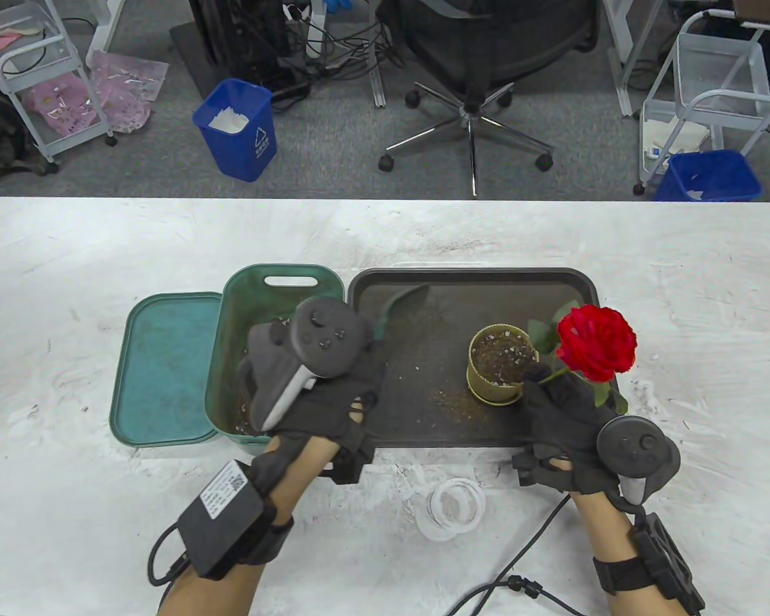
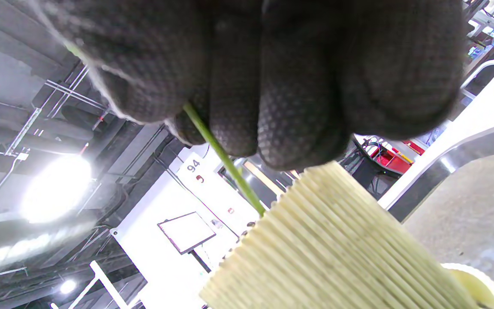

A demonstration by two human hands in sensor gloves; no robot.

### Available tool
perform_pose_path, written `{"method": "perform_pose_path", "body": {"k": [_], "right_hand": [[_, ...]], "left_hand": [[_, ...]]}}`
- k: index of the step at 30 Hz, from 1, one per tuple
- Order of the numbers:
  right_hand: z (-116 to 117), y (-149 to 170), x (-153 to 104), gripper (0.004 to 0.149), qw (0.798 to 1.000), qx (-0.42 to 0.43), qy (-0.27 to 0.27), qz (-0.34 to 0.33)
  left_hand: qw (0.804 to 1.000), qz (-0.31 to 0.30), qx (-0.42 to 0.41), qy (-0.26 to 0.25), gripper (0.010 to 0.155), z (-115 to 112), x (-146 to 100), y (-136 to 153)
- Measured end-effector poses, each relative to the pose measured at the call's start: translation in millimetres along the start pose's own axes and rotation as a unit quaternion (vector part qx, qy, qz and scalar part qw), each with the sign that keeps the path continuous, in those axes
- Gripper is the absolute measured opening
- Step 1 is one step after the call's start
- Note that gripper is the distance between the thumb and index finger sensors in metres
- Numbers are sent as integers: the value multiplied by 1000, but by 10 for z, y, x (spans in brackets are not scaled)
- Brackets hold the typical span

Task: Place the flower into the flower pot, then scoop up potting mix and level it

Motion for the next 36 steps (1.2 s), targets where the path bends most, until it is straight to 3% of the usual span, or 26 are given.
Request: {"method": "perform_pose_path", "body": {"k": [3, 4, 7, 15, 18, 23, 27, 36], "right_hand": [[1, 2, -1, 37, 1000, -1, -1, 0], [2, 1, -2, 37, 1000, 0, -1, 0], [3, 0, -3, 37, 1000, 0, -2, 0], [-4, 6, -3, 37, 1000, 4, -2, 3], [-5, 6, -4, 37, 1000, 4, -2, 3], [-8, 9, -1, 37, 1000, 4, -1, 4], [-9, 10, -1, 37, 1000, 5, -1, 5], [-10, 11, -1, 37, 1000, 4, 0, 4]], "left_hand": [[997, 64, 27, 36, 53, 106, 68, 346], [992, 93, 40, 72, 53, 78, 121, 459], [964, 169, 104, 177, 53, -75, 273, 757], [899, 260, 106, 337, 53, -553, 480, 1190], [886, 273, 109, 358, 52, -671, 510, 1254], [888, 264, 44, 374, 53, -714, 541, 1331], [885, 238, -71, 393, 52, -800, 541, 1414], [876, 261, -184, 361, 53, -957, 569, 1501]]}}
Point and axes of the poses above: the tracker on the back of each hand, its own y axis roughly to the little-finger side, its own x axis roughly from the wrist to the fingertips, z = x × y, the point moved 1 cm from there along x, roughly from the wrist to the fingertips, and after that the axes turned 8 degrees about -z, right-handed, at the moved point
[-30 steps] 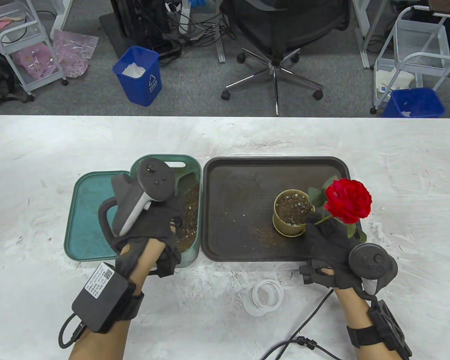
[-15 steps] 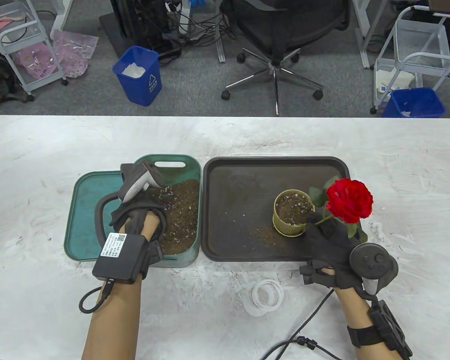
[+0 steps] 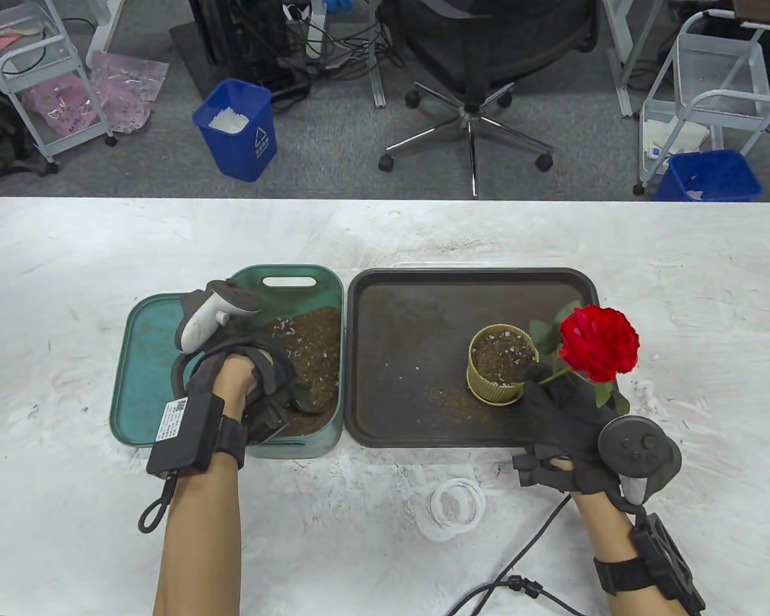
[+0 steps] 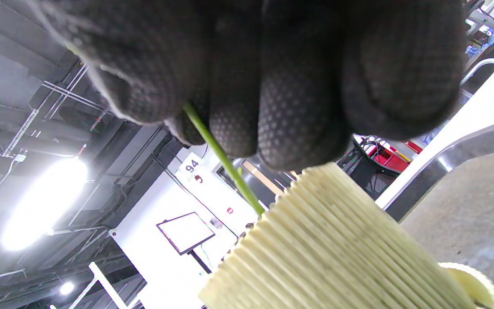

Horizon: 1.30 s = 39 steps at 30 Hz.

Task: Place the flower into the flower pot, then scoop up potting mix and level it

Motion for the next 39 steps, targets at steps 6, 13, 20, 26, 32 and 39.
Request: {"method": "perform_pose_path", "body": {"k": [6, 13, 20, 26, 32, 39], "right_hand": [[0, 0, 0, 37, 1000, 0, 0, 0], [-2, -1, 1, 37, 1000, 1, 1, 1], [-5, 4, 3, 37, 1000, 3, 0, 3], [-4, 5, 4, 37, 1000, 5, 0, 3], [-3, 5, 5, 37, 1000, 6, -1, 3], [3, 2, 1, 37, 1000, 4, -1, 0]], "left_hand": [[998, -9, -51, -24, 53, -8, 107, -41], [994, -11, -101, -45, 53, -6, 217, -65], [990, -4, -123, -67, 54, -8, 303, -109], [986, -17, -152, -73, 54, 8, 266, -126], [982, -34, -173, -69, 54, 35, 165, -89], [972, -71, -219, -55, 53, 73, 13, 59]]}}
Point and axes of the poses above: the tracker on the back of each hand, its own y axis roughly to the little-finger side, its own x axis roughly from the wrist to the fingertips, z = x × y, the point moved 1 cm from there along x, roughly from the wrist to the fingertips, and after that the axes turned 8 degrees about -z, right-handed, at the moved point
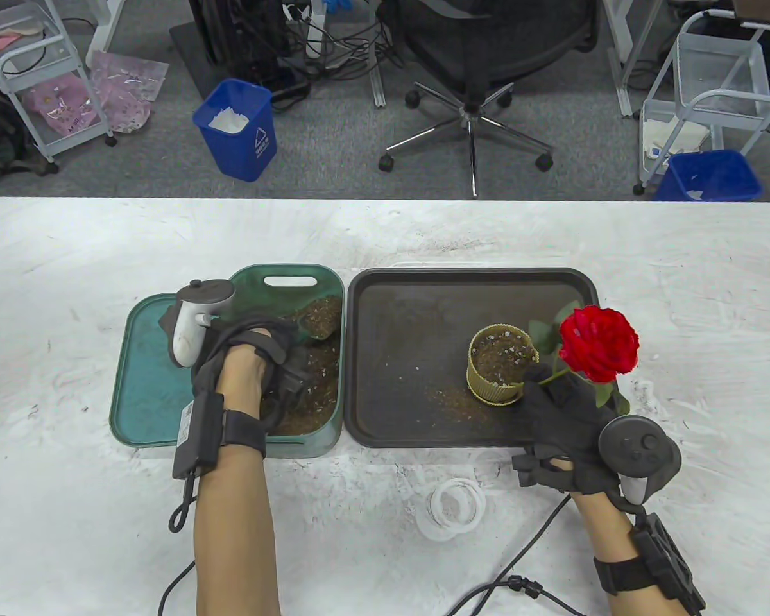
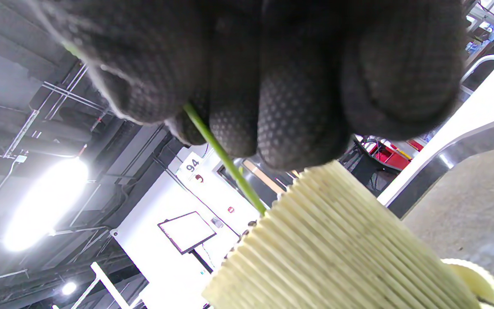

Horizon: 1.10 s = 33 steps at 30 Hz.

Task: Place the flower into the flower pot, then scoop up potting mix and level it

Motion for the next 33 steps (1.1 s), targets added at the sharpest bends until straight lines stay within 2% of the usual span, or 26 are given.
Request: {"method": "perform_pose_path", "body": {"k": [9, 16, 21, 24, 27, 31, 33], "right_hand": [[0, 4, -2, 37, 1000, 1, 0, 1], [-2, 6, -3, 37, 1000, 1, 0, 2], [-4, 10, -2, 37, 1000, 2, 0, 3], [-4, 9, -3, 37, 1000, 1, 0, 2], [-4, 10, -3, 37, 1000, 0, 0, 2], [-5, 12, -3, 37, 1000, 0, 1, 3], [-6, 13, -2, 38, 1000, 0, 1, 3]], "left_hand": [[999, -23, -30, 3, 53, 20, -197, 84], [997, -60, -36, -11, 53, 109, -536, -16], [993, -109, -30, -22, 53, 80, -741, -117], [989, -144, -34, -2, 53, -58, -822, -184], [983, -180, -29, 32, 53, -289, -860, -278], [973, -217, -37, 75, 53, -690, -818, -357], [969, -230, -52, 76, 53, -923, -802, -372]]}}
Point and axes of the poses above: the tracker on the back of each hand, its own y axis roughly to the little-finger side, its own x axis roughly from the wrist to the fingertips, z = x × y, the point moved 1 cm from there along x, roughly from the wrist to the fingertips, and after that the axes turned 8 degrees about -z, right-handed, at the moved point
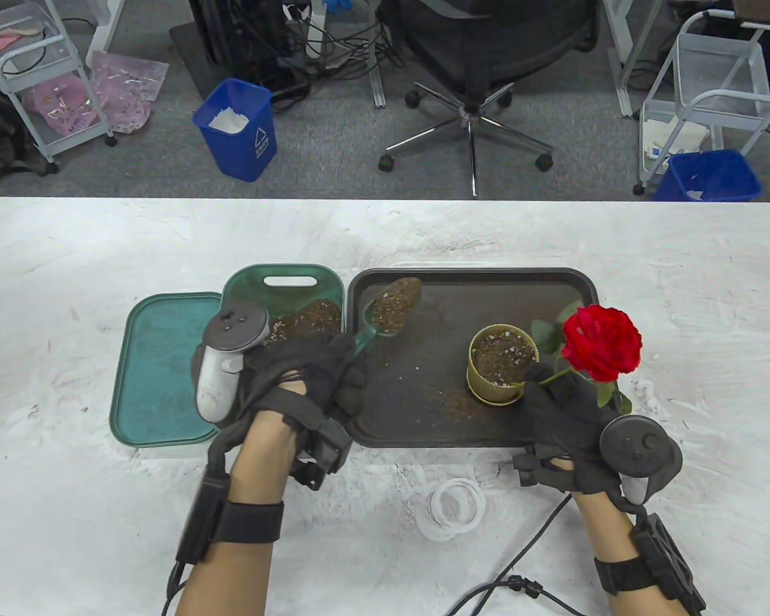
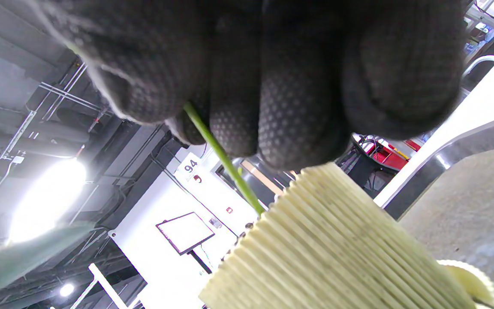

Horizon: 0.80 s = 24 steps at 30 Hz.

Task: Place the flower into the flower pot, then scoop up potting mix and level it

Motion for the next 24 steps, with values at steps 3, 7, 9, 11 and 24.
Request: {"method": "perform_pose_path", "body": {"k": [3, 7, 9, 11, 24], "right_hand": [[-2, 2, 1, 38, 1000, -1, 1, 0], [-4, 1, 3, 37, 1000, -3, 1, -1], [-4, 2, 4, 38, 1000, -5, 1, -2], [-4, 3, 4, 37, 1000, -5, 1, -2], [-1, 5, 5, 37, 1000, -4, 1, -2]], "left_hand": [[1000, -23, -13, 13, 53, -380, 105, 47], [998, -32, -23, 41, 53, -735, 291, 154], [999, -35, -17, 34, 53, -825, 378, 221], [999, -37, -12, 10, 53, -881, 450, 291], [981, -47, 178, -56, 53, -1047, 612, 420]]}}
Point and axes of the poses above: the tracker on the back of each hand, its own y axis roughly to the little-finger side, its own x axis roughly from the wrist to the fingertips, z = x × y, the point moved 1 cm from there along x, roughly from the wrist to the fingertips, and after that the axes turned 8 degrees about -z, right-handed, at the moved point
